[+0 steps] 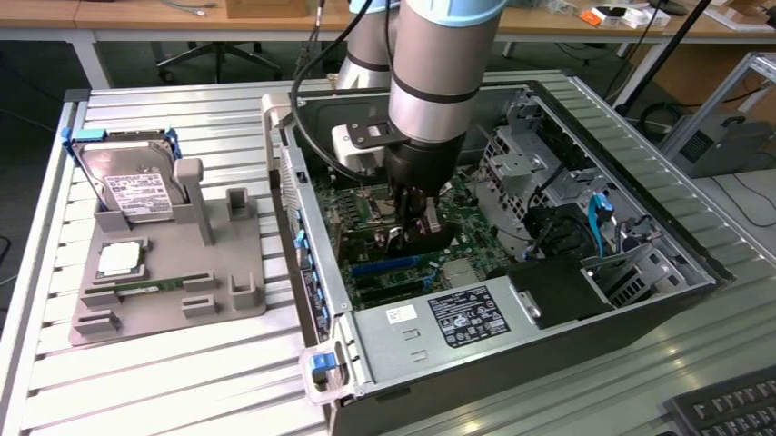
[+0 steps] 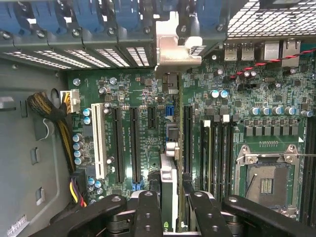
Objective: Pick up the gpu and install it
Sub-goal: 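Insert the gpu into the slot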
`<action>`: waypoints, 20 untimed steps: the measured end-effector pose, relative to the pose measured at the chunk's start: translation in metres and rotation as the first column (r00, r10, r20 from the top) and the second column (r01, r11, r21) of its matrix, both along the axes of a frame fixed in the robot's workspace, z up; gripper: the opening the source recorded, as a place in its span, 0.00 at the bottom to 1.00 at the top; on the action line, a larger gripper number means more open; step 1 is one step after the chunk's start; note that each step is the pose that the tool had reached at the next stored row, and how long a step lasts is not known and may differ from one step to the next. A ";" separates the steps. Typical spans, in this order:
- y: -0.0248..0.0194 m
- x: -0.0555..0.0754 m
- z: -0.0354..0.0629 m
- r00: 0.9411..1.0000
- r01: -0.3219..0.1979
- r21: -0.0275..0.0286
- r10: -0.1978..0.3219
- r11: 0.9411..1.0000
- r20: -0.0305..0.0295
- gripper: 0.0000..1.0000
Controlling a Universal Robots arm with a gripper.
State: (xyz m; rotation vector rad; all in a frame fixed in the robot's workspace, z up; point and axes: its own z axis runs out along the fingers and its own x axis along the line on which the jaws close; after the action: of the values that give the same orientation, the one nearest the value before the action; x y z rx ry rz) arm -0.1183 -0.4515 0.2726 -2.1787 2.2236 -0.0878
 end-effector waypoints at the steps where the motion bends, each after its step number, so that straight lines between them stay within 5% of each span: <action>1: 0.0000 0.000 0.0000 1.000 0.000 -0.002 0.000 1.000 0.000 0.27; 11: -0.0001 -0.006 -0.0044 1.000 0.000 -0.015 0.000 1.000 0.000 0.27; 20: -0.0001 -0.011 -0.0071 1.000 0.000 -0.018 0.000 1.000 0.000 0.27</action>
State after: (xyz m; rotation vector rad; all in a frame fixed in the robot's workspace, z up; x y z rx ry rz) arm -0.1296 -0.4516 0.2656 -2.1882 2.2316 -0.1086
